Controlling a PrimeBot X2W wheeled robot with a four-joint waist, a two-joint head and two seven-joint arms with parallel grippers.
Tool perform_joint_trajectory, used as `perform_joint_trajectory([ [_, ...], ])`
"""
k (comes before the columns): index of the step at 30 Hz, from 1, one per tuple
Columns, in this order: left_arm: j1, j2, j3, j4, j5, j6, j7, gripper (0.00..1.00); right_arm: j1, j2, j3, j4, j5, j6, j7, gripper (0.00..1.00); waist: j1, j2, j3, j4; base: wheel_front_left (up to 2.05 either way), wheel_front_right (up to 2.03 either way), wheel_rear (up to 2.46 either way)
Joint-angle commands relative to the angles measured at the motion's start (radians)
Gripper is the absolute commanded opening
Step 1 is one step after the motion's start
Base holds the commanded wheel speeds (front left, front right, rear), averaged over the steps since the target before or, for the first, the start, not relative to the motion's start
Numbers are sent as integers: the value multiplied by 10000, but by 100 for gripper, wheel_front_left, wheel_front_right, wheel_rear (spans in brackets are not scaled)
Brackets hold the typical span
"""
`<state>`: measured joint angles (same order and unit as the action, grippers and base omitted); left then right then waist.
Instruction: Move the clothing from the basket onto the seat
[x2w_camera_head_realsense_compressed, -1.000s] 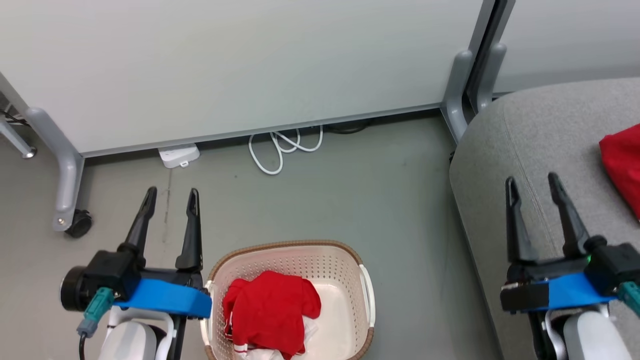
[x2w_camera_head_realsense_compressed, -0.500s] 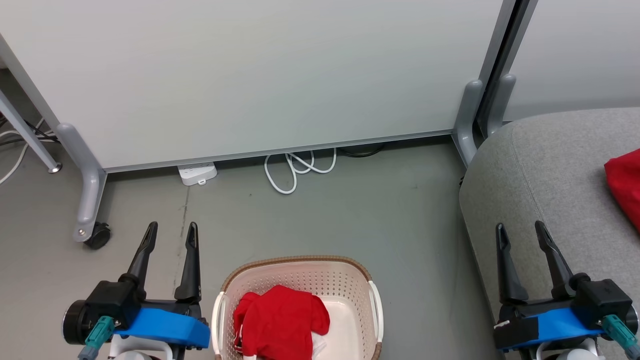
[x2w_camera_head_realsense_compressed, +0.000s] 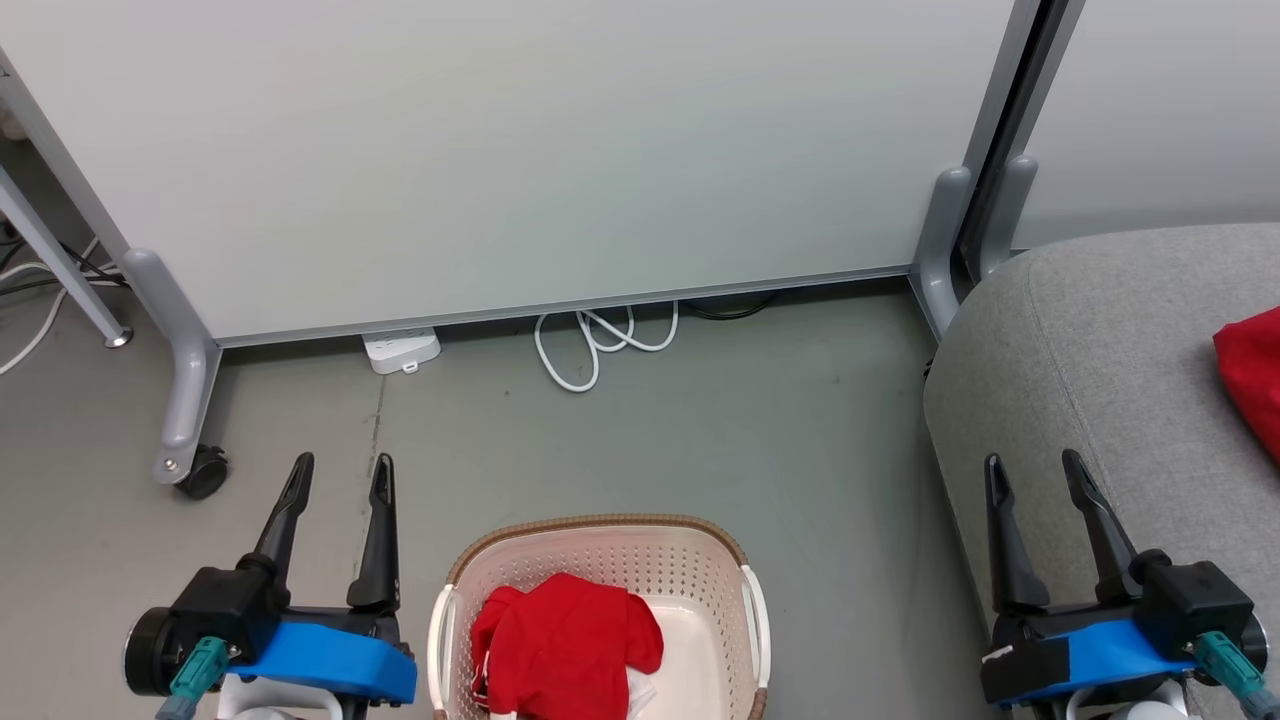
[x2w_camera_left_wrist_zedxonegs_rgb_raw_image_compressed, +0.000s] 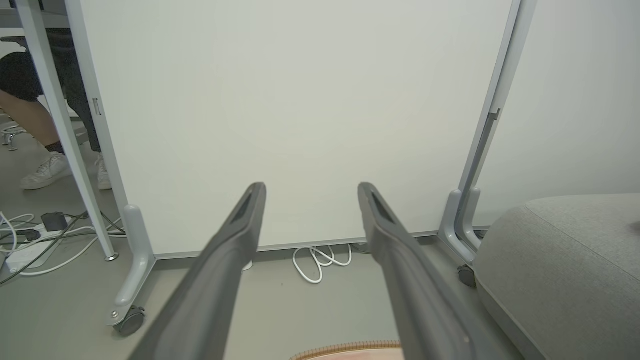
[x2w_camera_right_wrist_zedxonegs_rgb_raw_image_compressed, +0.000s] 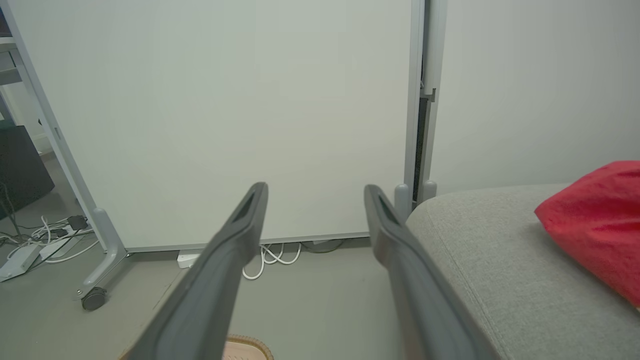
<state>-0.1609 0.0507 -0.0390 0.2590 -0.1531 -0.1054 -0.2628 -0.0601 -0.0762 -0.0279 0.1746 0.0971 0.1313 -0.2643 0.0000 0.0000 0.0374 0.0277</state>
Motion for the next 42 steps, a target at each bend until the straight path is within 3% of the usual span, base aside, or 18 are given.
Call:
perform_joint_trajectory([
  [1,1,11,8,37,66,-45,-29,100,56,37,36,37,18,-10,-4,100,0,0,4,-12,0,0,0],
  [9,-694,27,-374,446,296,-189,-29,100,-264,20,78,-66,22,-9,-4,100,0,0,367,-194,0,0,0],
  [17,-2207,269,-1305,1504,461,-255,-30,100,-961,-122,9,-348,-47,-10,-4,100,0,0,1396,-578,0,0,0],
  [42,-6766,1842,-6703,6709,-221,-245,-30,100,-3731,-192,-7,-1400,-227,-10,-3,100,0,0,5605,-1946,0,0,0],
])
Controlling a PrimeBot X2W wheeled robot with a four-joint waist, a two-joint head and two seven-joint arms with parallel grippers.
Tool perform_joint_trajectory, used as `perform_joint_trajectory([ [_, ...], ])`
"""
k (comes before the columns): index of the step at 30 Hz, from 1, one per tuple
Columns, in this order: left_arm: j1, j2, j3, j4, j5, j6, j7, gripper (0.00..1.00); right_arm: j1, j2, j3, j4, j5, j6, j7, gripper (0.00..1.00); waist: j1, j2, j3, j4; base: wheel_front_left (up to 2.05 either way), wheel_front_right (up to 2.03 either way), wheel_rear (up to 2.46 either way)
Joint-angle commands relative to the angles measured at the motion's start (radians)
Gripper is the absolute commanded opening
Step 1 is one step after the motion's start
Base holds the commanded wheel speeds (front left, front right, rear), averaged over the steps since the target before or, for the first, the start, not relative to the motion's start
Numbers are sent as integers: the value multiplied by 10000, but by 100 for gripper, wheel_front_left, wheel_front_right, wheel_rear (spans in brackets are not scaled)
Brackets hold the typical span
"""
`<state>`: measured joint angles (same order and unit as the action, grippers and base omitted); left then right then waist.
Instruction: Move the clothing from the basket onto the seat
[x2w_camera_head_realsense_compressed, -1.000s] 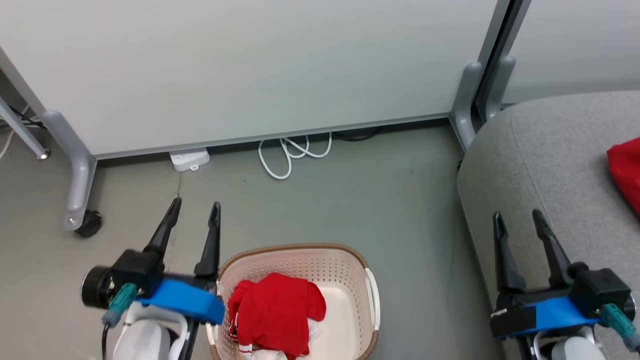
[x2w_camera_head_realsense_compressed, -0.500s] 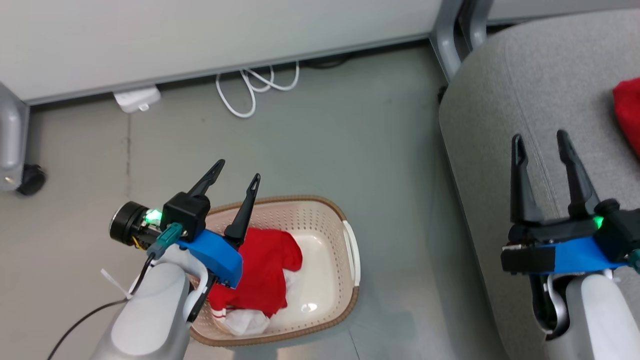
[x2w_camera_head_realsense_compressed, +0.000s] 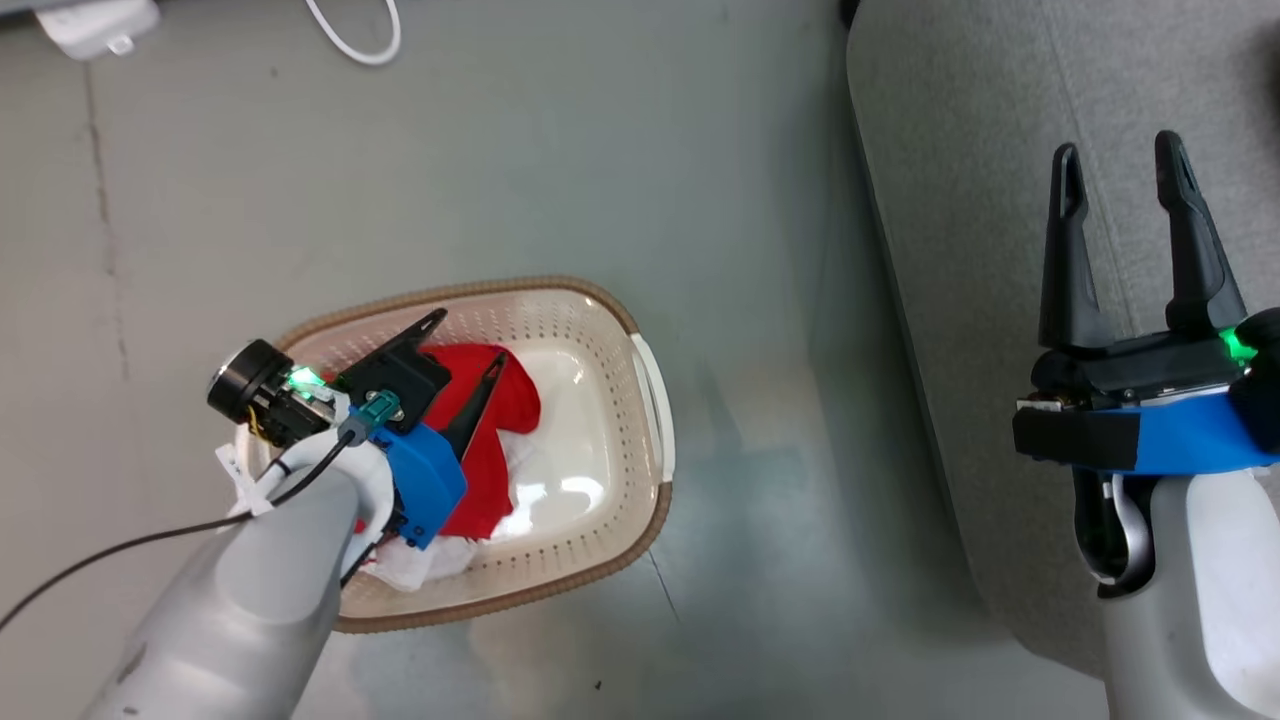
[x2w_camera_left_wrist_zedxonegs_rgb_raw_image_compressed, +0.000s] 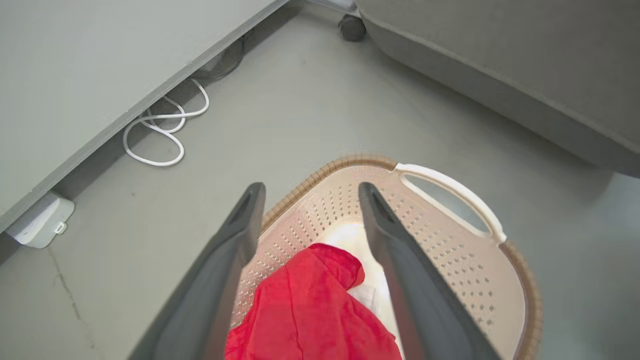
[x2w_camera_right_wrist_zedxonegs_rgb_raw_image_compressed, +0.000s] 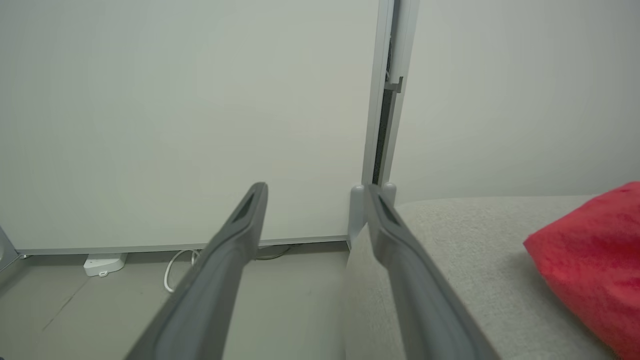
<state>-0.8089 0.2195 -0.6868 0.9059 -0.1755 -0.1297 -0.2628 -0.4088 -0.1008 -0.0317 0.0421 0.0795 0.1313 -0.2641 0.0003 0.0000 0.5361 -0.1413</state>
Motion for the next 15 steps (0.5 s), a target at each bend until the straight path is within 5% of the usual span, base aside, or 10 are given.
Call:
perform_joint_trajectory([
  [1,-480,196,-458,455,32,0,-31,100,-339,70,53,-124,-49,-9,-6,100,-3,0,805,-306,0,0,0],
  [15,-2257,220,-3154,2950,1,-1,726,100,-1175,240,252,-546,-81,-11,-6,100,-3,0,2623,-712,0,0,0],
])
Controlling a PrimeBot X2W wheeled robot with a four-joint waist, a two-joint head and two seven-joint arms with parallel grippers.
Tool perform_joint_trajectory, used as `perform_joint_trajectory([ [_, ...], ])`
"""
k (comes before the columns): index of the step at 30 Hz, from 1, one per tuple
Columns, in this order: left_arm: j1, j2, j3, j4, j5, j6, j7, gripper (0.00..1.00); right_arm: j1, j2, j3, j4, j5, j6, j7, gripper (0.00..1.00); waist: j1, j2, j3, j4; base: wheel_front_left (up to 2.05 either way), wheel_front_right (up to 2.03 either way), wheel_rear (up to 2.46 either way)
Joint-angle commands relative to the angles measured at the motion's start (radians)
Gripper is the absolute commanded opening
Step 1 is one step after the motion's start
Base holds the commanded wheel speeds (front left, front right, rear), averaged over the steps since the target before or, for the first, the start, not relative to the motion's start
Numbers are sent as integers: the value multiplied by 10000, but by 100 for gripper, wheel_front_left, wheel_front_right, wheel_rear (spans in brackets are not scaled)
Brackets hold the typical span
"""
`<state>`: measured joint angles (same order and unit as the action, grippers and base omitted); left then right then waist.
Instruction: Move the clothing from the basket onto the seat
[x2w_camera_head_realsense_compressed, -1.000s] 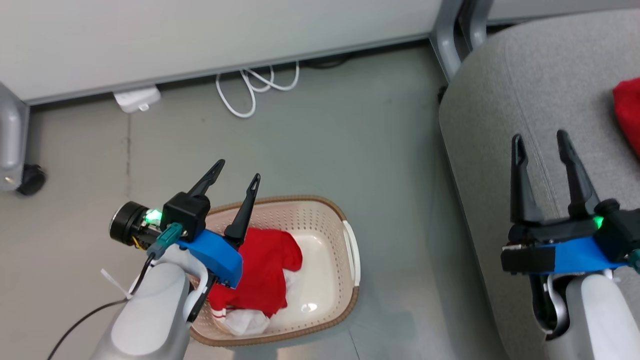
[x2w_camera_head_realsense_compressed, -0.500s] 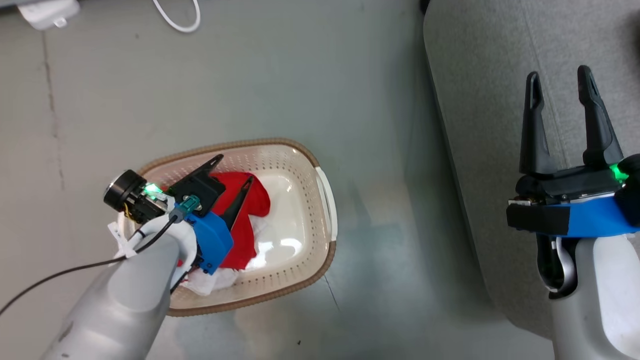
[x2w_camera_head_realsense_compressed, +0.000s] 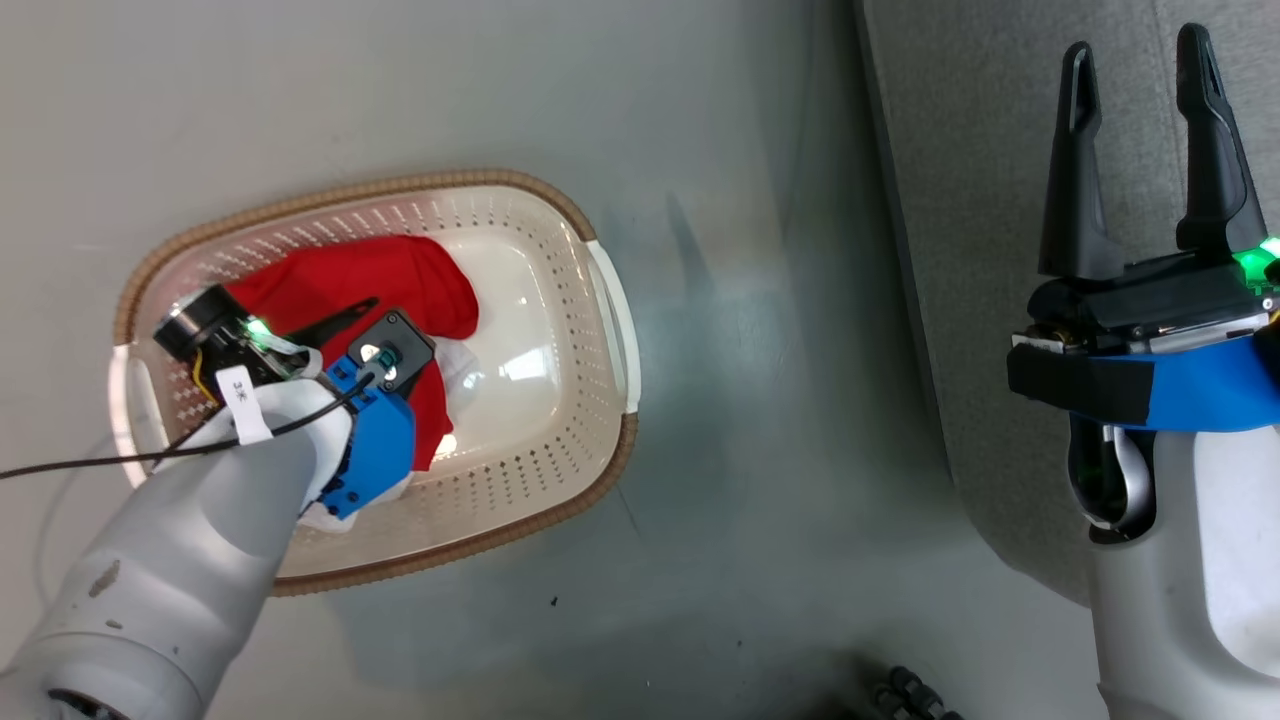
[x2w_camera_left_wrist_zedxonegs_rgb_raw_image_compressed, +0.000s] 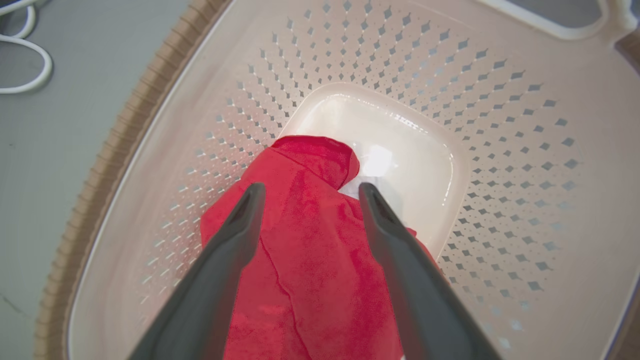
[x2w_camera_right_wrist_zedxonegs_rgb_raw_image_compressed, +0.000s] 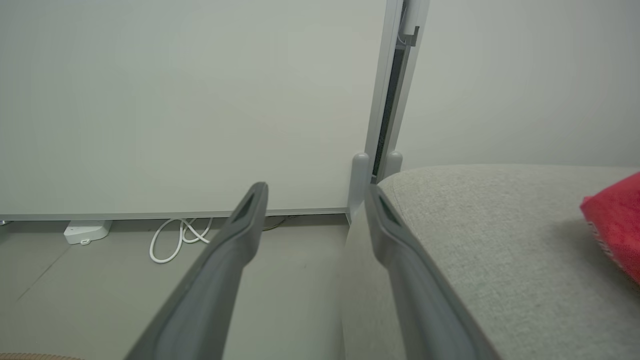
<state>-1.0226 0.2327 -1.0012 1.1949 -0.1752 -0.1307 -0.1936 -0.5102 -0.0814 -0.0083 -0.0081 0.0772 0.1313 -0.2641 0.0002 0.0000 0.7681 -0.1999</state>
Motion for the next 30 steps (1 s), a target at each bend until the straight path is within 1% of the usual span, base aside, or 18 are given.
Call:
perform_joint_trajectory([
  [1,-248,112,-166,209,52,9,232,100,-210,59,31,-78,-61,-11,-6,100,-2,0,428,-153,0,0,0],
  [7,-725,205,-838,624,95,9,975,100,-385,150,76,-330,-85,-11,-6,100,-2,0,1120,-325,0,0,0],
  [16,-1347,505,-1469,851,143,9,2044,100,-480,256,131,-630,-101,-11,-6,100,-2,0,1952,-556,0,0,0],
  [25,-1874,682,-1657,934,115,12,2906,100,-433,314,190,-963,-81,-11,-6,100,-2,0,2606,-844,0,0,0],
  [30,-2068,557,-1657,952,1,14,3236,100,-453,327,158,-1071,-102,-11,-6,100,-2,0,2806,-906,0,0,0],
])
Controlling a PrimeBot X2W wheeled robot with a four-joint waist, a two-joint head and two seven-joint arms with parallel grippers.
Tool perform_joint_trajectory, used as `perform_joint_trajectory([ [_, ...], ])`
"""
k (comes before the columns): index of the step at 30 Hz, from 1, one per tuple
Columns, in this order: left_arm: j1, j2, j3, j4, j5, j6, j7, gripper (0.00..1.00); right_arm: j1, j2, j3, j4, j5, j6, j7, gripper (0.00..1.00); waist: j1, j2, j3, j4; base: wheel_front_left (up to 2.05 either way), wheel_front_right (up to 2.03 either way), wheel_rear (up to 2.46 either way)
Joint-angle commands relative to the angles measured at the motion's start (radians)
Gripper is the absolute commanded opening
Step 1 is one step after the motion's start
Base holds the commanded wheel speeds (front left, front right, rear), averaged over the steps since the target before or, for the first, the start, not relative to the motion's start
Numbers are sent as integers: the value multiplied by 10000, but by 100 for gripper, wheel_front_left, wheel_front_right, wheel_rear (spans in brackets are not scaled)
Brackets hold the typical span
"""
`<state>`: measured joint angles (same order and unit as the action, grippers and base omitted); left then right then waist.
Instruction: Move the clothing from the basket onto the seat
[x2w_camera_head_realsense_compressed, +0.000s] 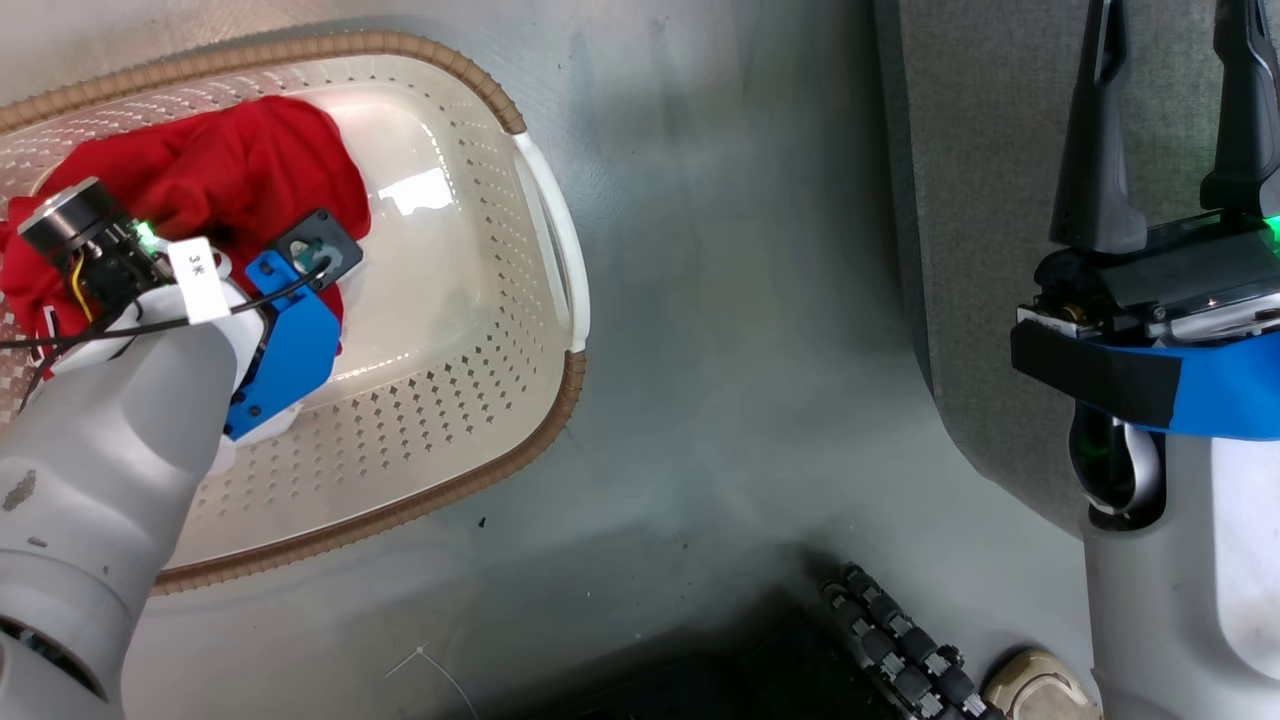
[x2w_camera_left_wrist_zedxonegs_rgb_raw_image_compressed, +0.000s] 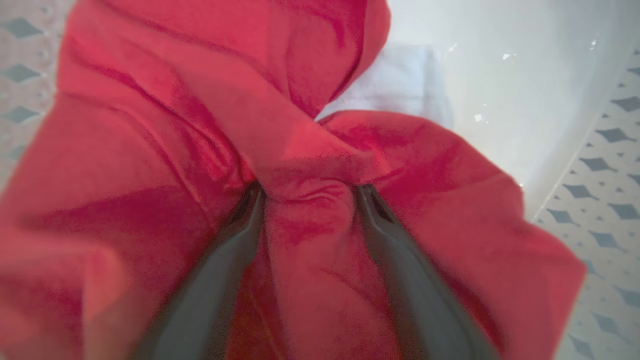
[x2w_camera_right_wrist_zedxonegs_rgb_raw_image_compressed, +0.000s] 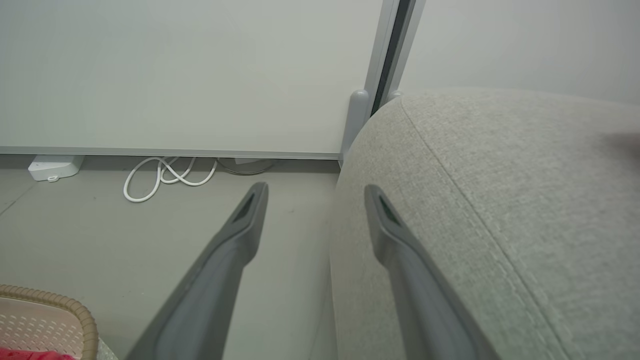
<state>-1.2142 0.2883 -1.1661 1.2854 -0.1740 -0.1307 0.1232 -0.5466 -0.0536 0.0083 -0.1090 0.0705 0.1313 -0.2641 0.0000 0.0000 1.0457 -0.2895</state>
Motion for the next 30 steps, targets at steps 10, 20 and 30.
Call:
perform_joint_trajectory([
  [10,-232,-288,-108,53,-167,110,427,0,-122,52,-12,-76,18,-11,-6,100,0,0,57,64,0,0,0],
  [20,-68,-360,-169,55,-374,168,488,0,-128,52,-89,-11,-17,-11,-6,100,0,0,-75,119,0,0,0],
  [30,162,-543,-154,50,-690,74,-204,0,-142,50,-144,135,-113,-11,-6,100,0,0,-616,424,0,0,0],
])
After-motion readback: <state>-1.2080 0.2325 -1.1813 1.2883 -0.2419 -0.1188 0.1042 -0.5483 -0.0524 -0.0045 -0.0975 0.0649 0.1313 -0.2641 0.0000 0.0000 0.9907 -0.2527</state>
